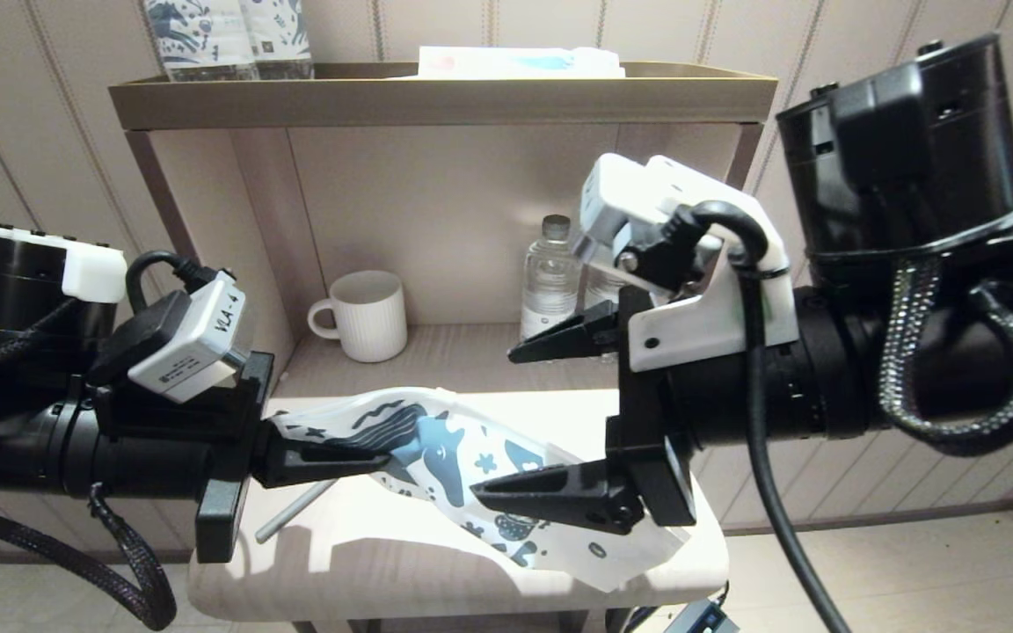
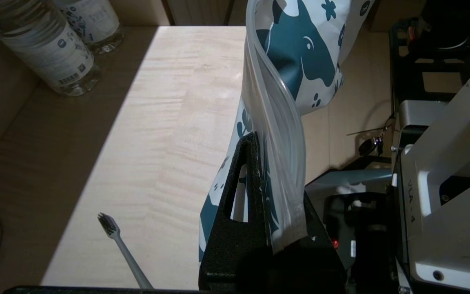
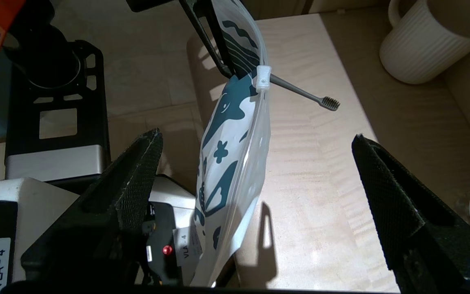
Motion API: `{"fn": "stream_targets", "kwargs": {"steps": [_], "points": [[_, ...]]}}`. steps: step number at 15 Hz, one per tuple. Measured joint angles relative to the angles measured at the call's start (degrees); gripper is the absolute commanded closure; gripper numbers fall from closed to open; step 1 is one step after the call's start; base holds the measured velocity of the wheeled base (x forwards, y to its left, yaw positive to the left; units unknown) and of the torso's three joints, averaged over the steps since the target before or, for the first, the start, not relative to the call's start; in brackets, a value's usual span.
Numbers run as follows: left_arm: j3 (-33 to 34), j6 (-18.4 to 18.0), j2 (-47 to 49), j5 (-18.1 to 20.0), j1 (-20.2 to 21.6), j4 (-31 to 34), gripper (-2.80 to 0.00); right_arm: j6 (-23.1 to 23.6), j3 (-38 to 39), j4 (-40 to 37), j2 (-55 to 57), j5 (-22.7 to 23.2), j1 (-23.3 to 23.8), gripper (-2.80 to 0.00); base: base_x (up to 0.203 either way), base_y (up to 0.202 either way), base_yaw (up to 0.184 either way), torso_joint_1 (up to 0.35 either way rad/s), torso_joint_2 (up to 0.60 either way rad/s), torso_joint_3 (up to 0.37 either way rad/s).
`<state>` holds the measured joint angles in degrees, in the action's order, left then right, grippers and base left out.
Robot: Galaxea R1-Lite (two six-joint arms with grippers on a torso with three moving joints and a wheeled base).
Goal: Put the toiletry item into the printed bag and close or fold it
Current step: Open the storage bag
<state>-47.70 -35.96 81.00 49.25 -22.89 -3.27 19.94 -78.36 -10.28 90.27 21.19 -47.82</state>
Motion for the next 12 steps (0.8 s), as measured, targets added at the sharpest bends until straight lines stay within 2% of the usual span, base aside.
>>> {"fn": "stream_targets", "kwargs": {"steps": [3,12], "points": [[0.1,0.0,-0.9,-0.1,0.0,-0.1,0.0,0.1,-3.6,-2.5,2.6,-3.7,-2.8,-2.8,0.0,0.0,0.0,0.0,0.0,0.0],[0.6,0.0,-0.6,-1.2,0.0,0.0,0.0,0.1,-9.8,-2.7,6.5,-4.8,-3.4,-2.8,0.0,0.0,0.0,0.0,0.0,0.0]]}}
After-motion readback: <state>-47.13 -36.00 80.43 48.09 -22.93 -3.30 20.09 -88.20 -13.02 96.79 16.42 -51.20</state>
